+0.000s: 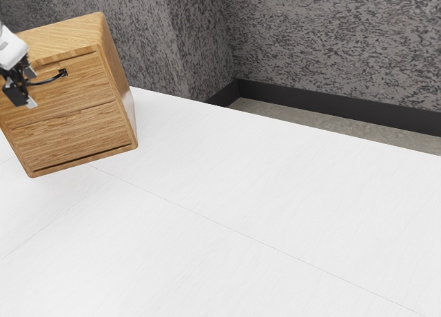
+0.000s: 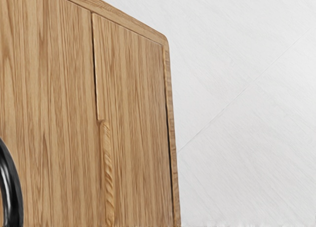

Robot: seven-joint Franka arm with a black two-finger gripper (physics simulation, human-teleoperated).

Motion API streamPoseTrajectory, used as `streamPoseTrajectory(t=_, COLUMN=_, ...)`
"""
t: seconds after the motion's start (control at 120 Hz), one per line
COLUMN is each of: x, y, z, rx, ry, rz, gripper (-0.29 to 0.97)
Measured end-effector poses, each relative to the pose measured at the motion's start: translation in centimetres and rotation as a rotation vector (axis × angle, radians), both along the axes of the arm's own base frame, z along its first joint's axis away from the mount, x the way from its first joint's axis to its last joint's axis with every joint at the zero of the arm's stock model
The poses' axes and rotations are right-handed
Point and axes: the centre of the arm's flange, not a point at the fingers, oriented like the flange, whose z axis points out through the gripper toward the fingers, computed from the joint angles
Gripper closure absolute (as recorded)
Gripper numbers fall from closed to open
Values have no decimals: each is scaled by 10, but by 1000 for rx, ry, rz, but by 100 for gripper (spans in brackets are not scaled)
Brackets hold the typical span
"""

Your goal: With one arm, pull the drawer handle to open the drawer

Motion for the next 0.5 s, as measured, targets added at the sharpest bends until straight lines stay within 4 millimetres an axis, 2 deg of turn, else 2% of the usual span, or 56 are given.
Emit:
streamPoseTrajectory(t=0.242, x=-6, y=13, z=-6, rx=-5, ry=18, rz=-6, gripper=0)
streamPoseTrajectory(t=0.417, x=17, y=23, z=-8, rx=-2, ry=-12, rz=-18, gripper=0)
streamPoseTrajectory(t=0.5, x=21, y=30, z=-6, rx=1, ry=-31, rz=-16, gripper=0)
